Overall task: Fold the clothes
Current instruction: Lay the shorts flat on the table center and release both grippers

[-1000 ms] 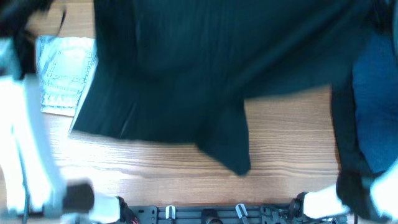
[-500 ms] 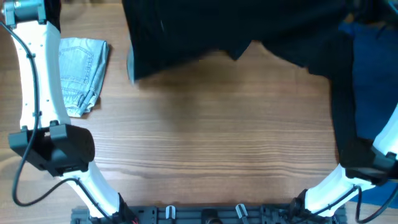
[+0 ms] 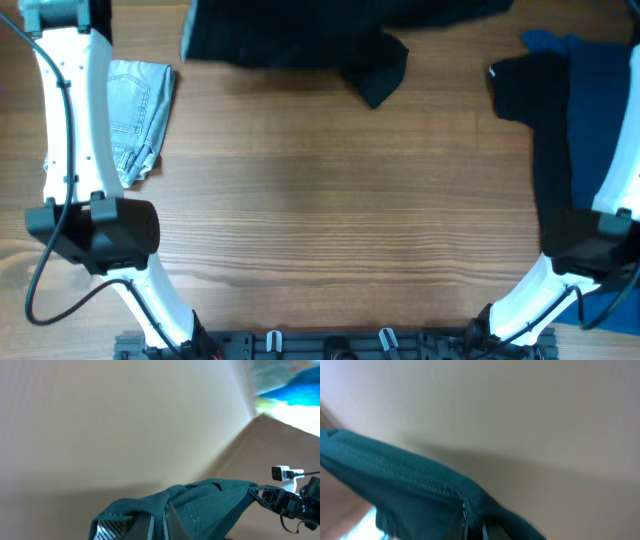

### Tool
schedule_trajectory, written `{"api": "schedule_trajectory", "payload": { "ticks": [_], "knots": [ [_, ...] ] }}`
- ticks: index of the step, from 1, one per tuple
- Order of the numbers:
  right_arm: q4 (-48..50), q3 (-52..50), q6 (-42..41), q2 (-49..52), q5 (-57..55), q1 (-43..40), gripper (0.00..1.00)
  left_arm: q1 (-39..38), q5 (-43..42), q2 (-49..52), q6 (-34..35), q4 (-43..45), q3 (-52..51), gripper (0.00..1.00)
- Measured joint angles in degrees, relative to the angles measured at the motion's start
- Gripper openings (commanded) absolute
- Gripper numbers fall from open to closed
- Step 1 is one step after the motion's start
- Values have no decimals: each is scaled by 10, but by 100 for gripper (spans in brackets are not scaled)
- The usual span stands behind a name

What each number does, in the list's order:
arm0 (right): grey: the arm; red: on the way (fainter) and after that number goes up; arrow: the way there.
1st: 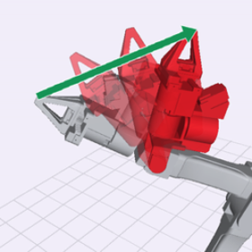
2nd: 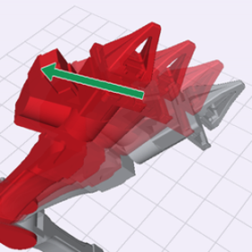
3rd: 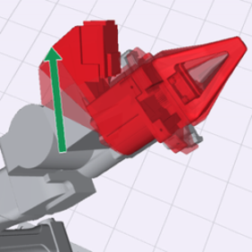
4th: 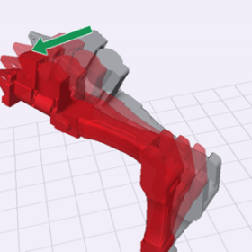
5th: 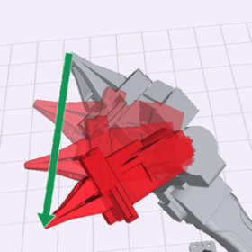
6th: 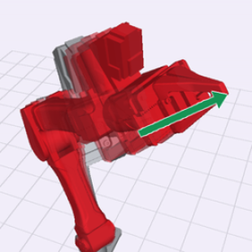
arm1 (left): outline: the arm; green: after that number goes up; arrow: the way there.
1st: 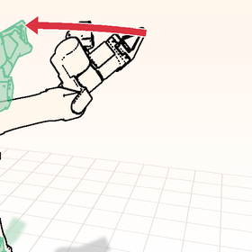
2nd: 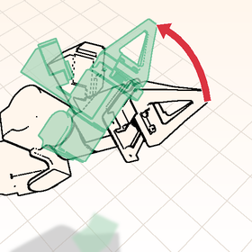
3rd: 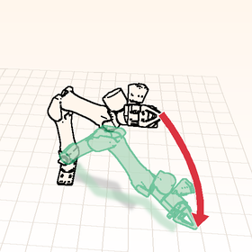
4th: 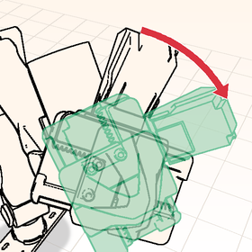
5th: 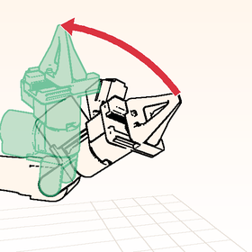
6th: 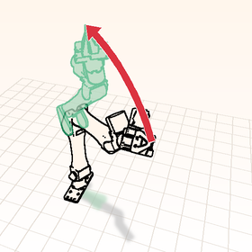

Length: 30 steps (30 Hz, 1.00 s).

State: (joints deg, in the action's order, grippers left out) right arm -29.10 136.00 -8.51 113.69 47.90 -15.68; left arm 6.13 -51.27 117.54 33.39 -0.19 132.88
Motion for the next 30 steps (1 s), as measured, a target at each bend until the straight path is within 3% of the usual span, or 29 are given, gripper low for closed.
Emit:
{"api": "schedule_trajectory", "payload": {
  "ticks": [2,4,6,10,13,15,21,25,30],
  "knots": [
    [51,32,-22,-12,12,-12,4,0,-5,-5,2,25,45,4],
    [17,41,-11,-26,36,-28,4,3,-39,-13,-13,-13,58,4],
    [-121,46,47,-28,46,-33,4,7,-72,-14,-69,-216,66,4],
    [-391,38,194,-2,39,-33,4,7,-34,31,-228,-568,59,4],
    [-544,26,253,38,-10,-33,4,-4,14,85,-291,-733,55,4],
    [-584,-11,265,50,-43,-33,4,-10,42,102,-305,-809,53,4],
    [-624,-116,214,52,-111,-33,4,-39,150,107,-318,-960,53,4],
    [-633,-176,177,52,-154,-34,5,-64,192,106,-299,-960,18,4],
    [-613,-274,134,53,-212,-43,4,-101,239,110,-292,-961,-122,4]
  ]
}}
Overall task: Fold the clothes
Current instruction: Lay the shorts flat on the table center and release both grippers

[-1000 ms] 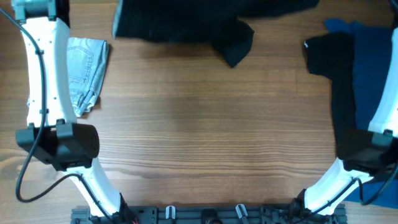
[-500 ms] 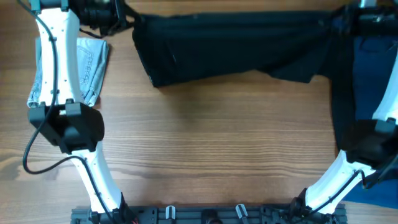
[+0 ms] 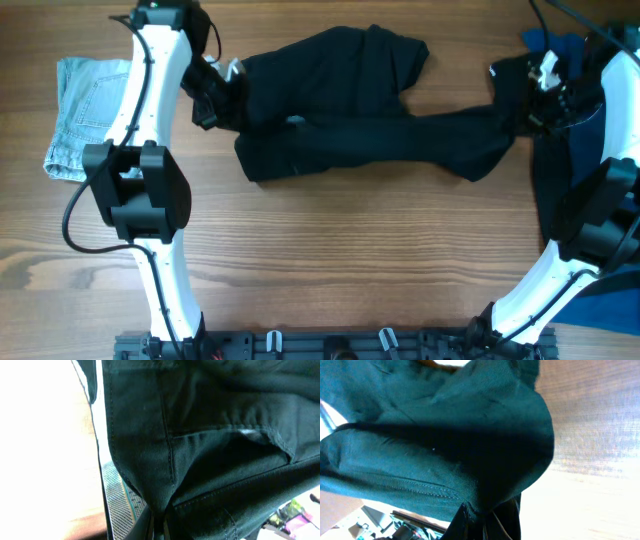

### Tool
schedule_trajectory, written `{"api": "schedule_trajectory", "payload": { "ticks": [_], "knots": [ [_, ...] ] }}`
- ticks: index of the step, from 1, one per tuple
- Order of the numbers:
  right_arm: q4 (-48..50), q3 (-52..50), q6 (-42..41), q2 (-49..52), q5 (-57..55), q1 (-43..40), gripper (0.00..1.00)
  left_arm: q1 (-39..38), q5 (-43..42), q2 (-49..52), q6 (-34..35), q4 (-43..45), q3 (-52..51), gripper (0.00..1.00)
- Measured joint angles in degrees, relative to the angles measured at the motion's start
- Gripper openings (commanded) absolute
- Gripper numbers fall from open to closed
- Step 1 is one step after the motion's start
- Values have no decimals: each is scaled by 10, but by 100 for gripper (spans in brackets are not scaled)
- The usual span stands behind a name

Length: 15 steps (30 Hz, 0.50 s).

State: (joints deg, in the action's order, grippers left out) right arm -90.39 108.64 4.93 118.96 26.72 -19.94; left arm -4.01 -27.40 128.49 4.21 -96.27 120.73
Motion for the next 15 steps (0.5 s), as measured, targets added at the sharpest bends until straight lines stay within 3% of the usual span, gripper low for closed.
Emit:
{"api": "schedule_trajectory", "payload": {
  "ticks": [8,9,10,11,13,15],
  "knots": [
    [53,-186,-54,0,-80,-2,4,-28,24,0,2,11,-190,4],
    [58,-207,-62,0,-93,-2,8,-37,30,0,4,24,-223,9],
    [63,-219,-64,0,-97,-3,28,-43,37,-1,9,36,-247,27],
    [66,-236,-69,0,-105,-4,39,-46,47,0,13,45,-268,48],
    [65,-240,-74,0,-116,-6,48,-46,80,0,23,52,-302,92],
    [38,-236,-77,0,-127,-9,56,-44,112,0,34,48,-320,100]
  ]
}}
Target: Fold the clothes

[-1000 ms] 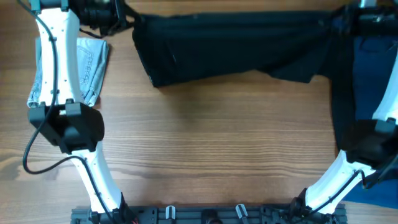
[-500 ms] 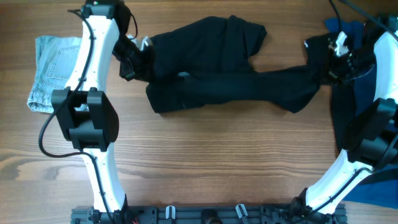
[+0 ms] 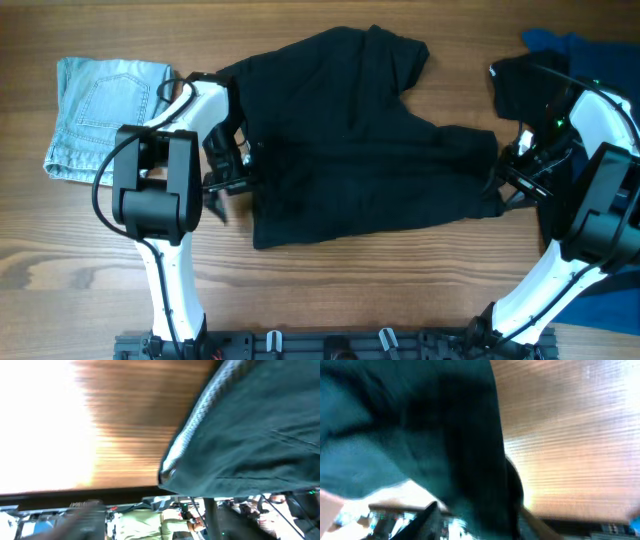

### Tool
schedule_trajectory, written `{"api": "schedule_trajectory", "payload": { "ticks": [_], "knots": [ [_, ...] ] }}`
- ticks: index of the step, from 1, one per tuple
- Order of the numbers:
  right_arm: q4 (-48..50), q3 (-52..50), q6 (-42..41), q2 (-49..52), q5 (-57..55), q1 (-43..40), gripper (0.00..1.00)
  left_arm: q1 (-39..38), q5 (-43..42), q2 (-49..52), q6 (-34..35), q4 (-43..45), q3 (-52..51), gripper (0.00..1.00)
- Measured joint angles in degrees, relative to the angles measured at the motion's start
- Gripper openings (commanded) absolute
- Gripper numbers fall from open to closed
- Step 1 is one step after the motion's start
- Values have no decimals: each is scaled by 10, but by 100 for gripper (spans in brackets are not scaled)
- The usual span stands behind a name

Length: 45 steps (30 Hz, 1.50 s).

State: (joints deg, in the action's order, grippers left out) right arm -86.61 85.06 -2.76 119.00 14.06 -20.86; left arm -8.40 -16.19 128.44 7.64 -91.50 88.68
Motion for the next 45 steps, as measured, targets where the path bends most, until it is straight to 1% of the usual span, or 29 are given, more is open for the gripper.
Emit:
{"api": "schedule_trajectory", "payload": {
  "ticks": [2,5,7,8,9,11,12,14,16,18,19,21,25,29,31,33,34,35,36,38,39,42,43,44,45],
  "knots": [
    [-25,30,0,0,-10,0,59,0,12,0,4,-6,0,100],
    [-54,114,0,-9,-14,2,63,1,18,-12,5,-6,0,100],
    [-53,169,0,-44,-17,16,64,2,20,-52,13,-4,12,100],
    [-53,204,5,-71,-19,35,63,2,22,-91,21,7,33,98],
    [-46,231,11,-90,-21,52,64,2,23,-122,24,27,48,95],
    [0,269,23,-126,-22,90,68,2,28,-185,38,96,68,81],
    [21,276,28,-143,-21,107,69,3,40,-216,56,138,73,78],
    [53,278,31,-152,-21,120,69,7,58,-231,76,182,75,77],
    [82,278,31,-150,-22,122,69,19,72,-225,97,252,70,72],
    [109,278,31,-150,-22,122,69,29,80,-204,112,329,66,58],
    [119,278,32,-150,-22,122,69,31,81,-194,113,356,64,57],
    [135,278,33,-150,-22,122,69,31,73,-162,119,437,63,56],
    [180,278,47,-134,-16,122,68,26,21,-81,121,506,63,56],
    [227,278,72,-85,15,122,68,23,10,-22,120,534,63,57],
    [266,278,78,-30,25,122,68,23,7,-5,106,556,62,58],
    [312,278,102,12,55,122,68,23,11,-1,85,572,62,57],
    [326,278,106,21,64,122,68,22,19,-1,77,576,62,54],
    [355,277,119,48,87,124,68,21,33,0,59,584,62,47],
    [369,276,120,53,90,125,68,21,41,2,43,591,62,39],
    [402,276,121,70,96,132,68,23,64,6,12,610,62,16],
    [407,276,121,82,98,141,68,27,83,11,-8,624,62,23],
    [420,276,121,89,100,161,68,44,91,23,-28,663,65,26],
    [420,276,121,89,100,165,69,54,91,26,-30,674,66,36],
    [419,276,121,89,101,166,70,59,89,28,-31,681,66,43],
    [417,276,121,89,101,167,71,66,87,29,-33,688,67,43]
  ]
}}
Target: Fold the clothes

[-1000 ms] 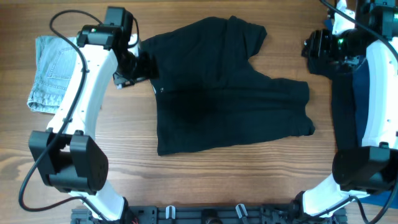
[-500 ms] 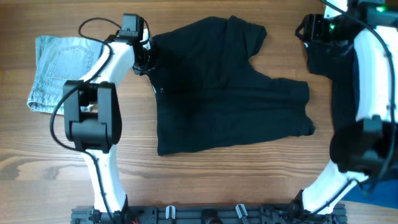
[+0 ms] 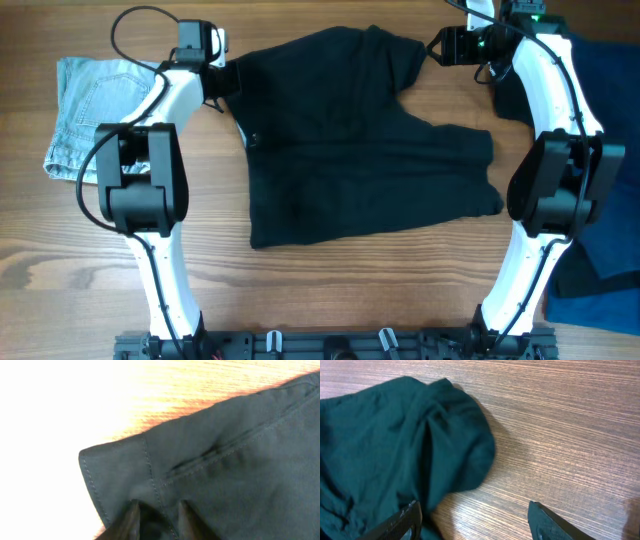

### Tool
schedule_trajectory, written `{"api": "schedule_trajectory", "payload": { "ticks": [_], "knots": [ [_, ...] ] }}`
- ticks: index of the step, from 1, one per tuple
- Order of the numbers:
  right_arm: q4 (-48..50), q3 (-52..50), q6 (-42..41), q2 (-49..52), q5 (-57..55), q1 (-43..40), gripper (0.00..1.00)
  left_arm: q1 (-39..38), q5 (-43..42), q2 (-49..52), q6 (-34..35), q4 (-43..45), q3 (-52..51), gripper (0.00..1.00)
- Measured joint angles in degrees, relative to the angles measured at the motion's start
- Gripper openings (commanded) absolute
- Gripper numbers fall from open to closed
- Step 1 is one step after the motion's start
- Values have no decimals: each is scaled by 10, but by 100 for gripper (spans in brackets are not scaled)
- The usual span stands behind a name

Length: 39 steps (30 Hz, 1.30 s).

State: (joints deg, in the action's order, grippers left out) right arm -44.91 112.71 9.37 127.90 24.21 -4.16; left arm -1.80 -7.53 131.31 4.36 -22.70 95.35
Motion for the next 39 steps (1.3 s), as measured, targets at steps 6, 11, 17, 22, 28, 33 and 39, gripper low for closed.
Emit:
{"api": "schedule_trajectory", "payload": {
  "ticks": [6,11,17,22,28,33,39],
  "knots": [
    [-36,0,2,0,-11,0,71,16,5,0,-5,5,5,40],
    [-38,0,2,0,-12,11,68,19,11,0,-5,-1,10,41],
    [106,-2,-64,1,-87,139,66,19,10,0,-5,-20,13,42],
    [232,-2,-138,11,-175,194,66,19,10,0,-6,-32,14,44],
    [286,-2,-171,96,-181,193,65,18,10,0,-7,-39,15,47],
    [299,-2,-184,140,-181,197,56,18,11,0,-7,-40,16,47],
    [291,-2,-196,154,-184,197,18,18,10,0,-7,-40,16,48]
  ]
}}
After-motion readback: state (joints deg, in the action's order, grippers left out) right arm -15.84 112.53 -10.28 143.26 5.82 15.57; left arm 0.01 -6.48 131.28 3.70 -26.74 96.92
